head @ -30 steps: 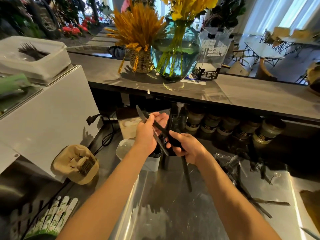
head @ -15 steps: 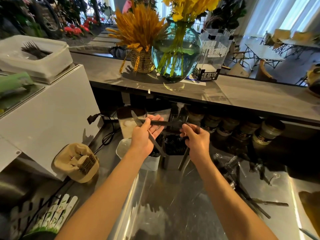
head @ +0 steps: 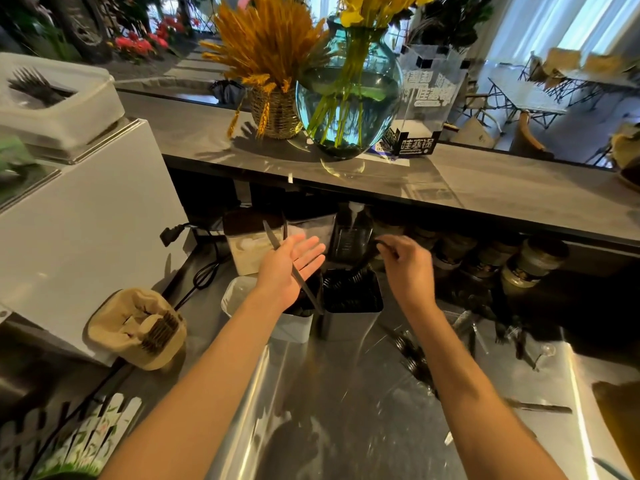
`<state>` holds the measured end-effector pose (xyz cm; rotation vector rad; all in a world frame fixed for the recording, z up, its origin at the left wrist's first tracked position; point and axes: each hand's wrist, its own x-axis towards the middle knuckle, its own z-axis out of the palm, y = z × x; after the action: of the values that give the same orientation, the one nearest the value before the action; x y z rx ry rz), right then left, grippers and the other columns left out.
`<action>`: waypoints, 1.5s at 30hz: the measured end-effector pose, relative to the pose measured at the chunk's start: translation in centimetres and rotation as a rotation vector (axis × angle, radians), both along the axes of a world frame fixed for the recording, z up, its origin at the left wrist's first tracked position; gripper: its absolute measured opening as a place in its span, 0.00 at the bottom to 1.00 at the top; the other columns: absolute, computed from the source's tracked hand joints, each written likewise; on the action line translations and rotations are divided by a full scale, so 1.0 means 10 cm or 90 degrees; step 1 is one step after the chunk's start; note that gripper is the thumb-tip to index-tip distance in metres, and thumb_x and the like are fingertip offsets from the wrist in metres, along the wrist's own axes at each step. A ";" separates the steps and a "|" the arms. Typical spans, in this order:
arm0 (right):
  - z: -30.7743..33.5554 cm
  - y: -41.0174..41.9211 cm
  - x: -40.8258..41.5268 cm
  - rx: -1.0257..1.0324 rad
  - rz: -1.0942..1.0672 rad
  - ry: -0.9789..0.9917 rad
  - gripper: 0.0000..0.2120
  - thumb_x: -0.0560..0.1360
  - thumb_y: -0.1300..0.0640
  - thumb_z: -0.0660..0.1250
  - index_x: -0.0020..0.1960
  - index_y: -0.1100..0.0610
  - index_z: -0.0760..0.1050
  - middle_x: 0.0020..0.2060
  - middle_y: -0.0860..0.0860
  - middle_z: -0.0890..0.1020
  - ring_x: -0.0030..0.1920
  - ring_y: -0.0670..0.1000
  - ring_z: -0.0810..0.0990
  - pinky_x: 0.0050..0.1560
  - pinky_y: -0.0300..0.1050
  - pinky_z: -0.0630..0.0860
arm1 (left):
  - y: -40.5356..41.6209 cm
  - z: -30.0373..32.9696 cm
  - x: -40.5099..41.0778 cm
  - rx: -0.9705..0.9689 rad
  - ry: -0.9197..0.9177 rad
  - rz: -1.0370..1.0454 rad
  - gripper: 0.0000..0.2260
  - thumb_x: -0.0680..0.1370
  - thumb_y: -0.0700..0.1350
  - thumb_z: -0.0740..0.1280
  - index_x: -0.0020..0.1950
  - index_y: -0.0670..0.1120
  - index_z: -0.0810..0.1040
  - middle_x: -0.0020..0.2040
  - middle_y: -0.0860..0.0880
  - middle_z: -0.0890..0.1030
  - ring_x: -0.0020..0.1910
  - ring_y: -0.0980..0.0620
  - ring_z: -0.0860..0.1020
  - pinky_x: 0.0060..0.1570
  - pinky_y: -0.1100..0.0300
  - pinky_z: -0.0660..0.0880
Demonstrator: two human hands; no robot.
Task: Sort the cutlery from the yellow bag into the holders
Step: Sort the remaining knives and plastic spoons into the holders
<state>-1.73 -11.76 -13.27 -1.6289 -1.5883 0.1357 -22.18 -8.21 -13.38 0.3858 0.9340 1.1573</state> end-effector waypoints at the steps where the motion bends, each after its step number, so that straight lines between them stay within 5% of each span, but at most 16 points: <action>1: -0.09 0.02 -0.02 -0.034 0.016 -0.031 0.10 0.79 0.62 0.68 0.58 0.61 0.83 0.52 0.55 0.85 0.51 0.54 0.83 0.53 0.47 0.80 | 0.01 0.00 0.00 0.000 0.001 0.000 0.13 0.86 0.45 0.56 0.63 0.39 0.74 0.58 0.39 0.82 0.56 0.42 0.83 0.57 0.48 0.79; 10: -0.68 0.24 -0.17 -0.343 0.058 -0.074 0.12 0.78 0.53 0.71 0.60 0.52 0.83 0.54 0.52 0.85 0.55 0.55 0.83 0.50 0.49 0.80 | 0.02 -0.09 -0.06 -0.004 0.010 0.007 0.14 0.86 0.45 0.57 0.63 0.40 0.76 0.59 0.40 0.82 0.53 0.44 0.84 0.51 0.52 0.81; 13: -0.67 0.22 -0.22 -0.235 0.058 -0.056 0.16 0.76 0.51 0.73 0.62 0.53 0.82 0.56 0.49 0.84 0.54 0.52 0.82 0.48 0.47 0.80 | 0.01 -0.11 -0.08 0.001 -0.017 0.012 0.15 0.86 0.47 0.57 0.65 0.39 0.75 0.59 0.40 0.83 0.54 0.43 0.84 0.50 0.52 0.82; 15: -0.69 0.17 -0.26 -0.145 0.051 -0.072 0.09 0.78 0.52 0.70 0.55 0.54 0.84 0.50 0.51 0.86 0.50 0.53 0.82 0.44 0.48 0.80 | 0.01 -0.10 -0.09 0.005 -0.039 0.009 0.19 0.86 0.51 0.55 0.67 0.39 0.74 0.59 0.39 0.83 0.56 0.42 0.83 0.51 0.51 0.81; 19: -0.76 0.14 -0.24 -0.336 0.049 -0.175 0.14 0.82 0.51 0.64 0.42 0.58 0.81 0.40 0.55 0.83 0.43 0.57 0.81 0.35 0.44 0.67 | 0.02 -0.08 -0.09 0.032 -0.039 -0.003 0.20 0.86 0.51 0.52 0.66 0.39 0.74 0.59 0.39 0.83 0.56 0.41 0.83 0.54 0.50 0.79; 22: -0.56 0.13 -0.26 -0.232 0.000 0.060 0.18 0.83 0.50 0.62 0.41 0.61 0.80 0.32 0.51 0.80 0.31 0.49 0.78 0.32 0.42 0.68 | 0.01 -0.07 -0.07 0.042 0.007 -0.053 0.19 0.86 0.49 0.52 0.69 0.39 0.73 0.63 0.40 0.81 0.61 0.42 0.80 0.62 0.47 0.76; 26: -0.01 0.09 -0.49 -0.223 0.005 0.567 0.15 0.83 0.52 0.62 0.48 0.60 0.83 0.40 0.52 0.86 0.40 0.46 0.85 0.34 0.29 0.72 | -0.03 -0.09 0.01 0.062 0.079 -0.111 0.22 0.86 0.52 0.50 0.74 0.43 0.70 0.72 0.44 0.74 0.71 0.46 0.72 0.74 0.46 0.64; 28: 0.15 0.03 -0.61 -0.350 0.085 0.560 0.16 0.83 0.50 0.63 0.51 0.61 0.83 0.42 0.54 0.87 0.41 0.48 0.86 0.28 0.28 0.71 | -0.04 -0.07 0.04 0.080 0.114 -0.105 0.21 0.86 0.54 0.51 0.73 0.47 0.72 0.72 0.46 0.74 0.71 0.49 0.71 0.75 0.46 0.63; 31: 0.15 -0.06 -0.76 -0.455 0.211 0.519 0.17 0.82 0.52 0.65 0.55 0.67 0.81 0.40 0.56 0.86 0.34 0.54 0.84 0.33 0.36 0.77 | -0.05 -0.01 0.05 0.125 0.199 -0.124 0.20 0.85 0.55 0.52 0.73 0.50 0.72 0.74 0.47 0.71 0.71 0.52 0.70 0.72 0.52 0.64; 34: 0.10 -0.06 -0.80 -0.456 0.293 0.594 0.09 0.82 0.59 0.63 0.49 0.65 0.77 0.29 0.51 0.74 0.25 0.47 0.69 0.24 0.37 0.66 | -0.05 0.00 -0.02 0.132 0.211 -0.159 0.23 0.85 0.58 0.50 0.75 0.50 0.70 0.75 0.46 0.70 0.68 0.55 0.72 0.69 0.57 0.66; 38: 0.18 0.10 -0.83 -0.331 0.305 0.891 0.04 0.82 0.61 0.59 0.50 0.58 0.72 0.27 0.48 0.65 0.24 0.46 0.65 0.24 0.38 0.66 | -0.10 -0.11 -0.19 0.057 0.155 -0.197 0.32 0.82 0.67 0.44 0.75 0.48 0.69 0.65 0.47 0.80 0.63 0.49 0.78 0.65 0.51 0.69; 41: 0.28 0.25 -0.91 -0.191 0.266 1.009 0.08 0.83 0.65 0.54 0.54 0.59 0.71 0.28 0.51 0.69 0.26 0.50 0.69 0.26 0.40 0.70 | -0.21 -0.25 -0.26 -0.023 0.092 -0.239 0.33 0.82 0.67 0.45 0.70 0.45 0.72 0.53 0.45 0.84 0.56 0.42 0.81 0.55 0.49 0.76; 45: 0.24 0.38 -1.04 -0.071 0.253 1.031 0.11 0.82 0.62 0.57 0.43 0.52 0.70 0.27 0.47 0.65 0.25 0.45 0.59 0.23 0.38 0.57 | -0.30 -0.36 -0.23 -0.074 -0.040 -0.182 0.34 0.82 0.66 0.48 0.69 0.40 0.72 0.61 0.35 0.81 0.53 0.37 0.83 0.60 0.41 0.76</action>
<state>-12.12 -7.97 -10.84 -0.6822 -0.5273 1.3582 -24.44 -11.24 -16.95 0.3732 0.8564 0.8466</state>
